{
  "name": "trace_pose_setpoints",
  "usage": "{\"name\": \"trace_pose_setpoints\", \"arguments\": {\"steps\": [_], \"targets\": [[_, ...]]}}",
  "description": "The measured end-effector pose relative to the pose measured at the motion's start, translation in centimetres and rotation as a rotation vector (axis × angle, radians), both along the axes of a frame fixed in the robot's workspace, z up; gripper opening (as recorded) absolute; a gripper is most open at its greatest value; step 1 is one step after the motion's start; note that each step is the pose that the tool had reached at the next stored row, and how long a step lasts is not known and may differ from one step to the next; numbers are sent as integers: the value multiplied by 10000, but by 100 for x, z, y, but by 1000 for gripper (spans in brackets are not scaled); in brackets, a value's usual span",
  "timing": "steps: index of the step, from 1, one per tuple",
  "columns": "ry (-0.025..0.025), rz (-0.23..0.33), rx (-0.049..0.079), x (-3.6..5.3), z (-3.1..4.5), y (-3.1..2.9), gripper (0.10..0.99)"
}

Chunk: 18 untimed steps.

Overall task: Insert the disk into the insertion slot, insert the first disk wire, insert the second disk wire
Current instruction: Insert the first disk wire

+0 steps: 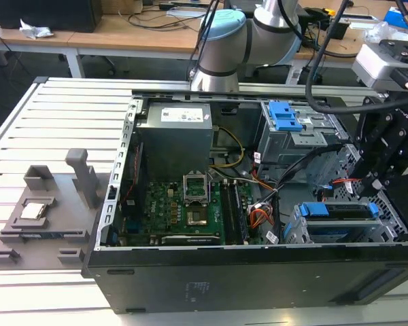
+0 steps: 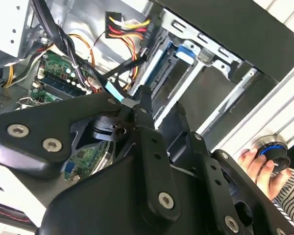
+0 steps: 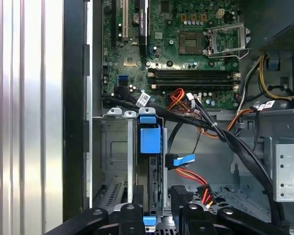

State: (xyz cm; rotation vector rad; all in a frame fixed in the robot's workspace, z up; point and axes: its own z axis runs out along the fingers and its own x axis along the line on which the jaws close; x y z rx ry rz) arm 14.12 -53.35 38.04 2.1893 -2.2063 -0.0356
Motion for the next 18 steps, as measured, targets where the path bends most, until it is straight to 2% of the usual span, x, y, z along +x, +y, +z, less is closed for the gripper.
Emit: {"name": "trace_pose_setpoints", "arguments": {"steps": [4,8,12,13,16,18], "targets": [[-1,96,0,35,0,96,361],[1,326,-1,90,0,148,361],[1,1750,-4,98,-9,149,361],[1,1833,-16,112,-16,150,361],[16,1919,-177,172,-49,161,361],[32,1969,-348,218,-90,197,361]]}}
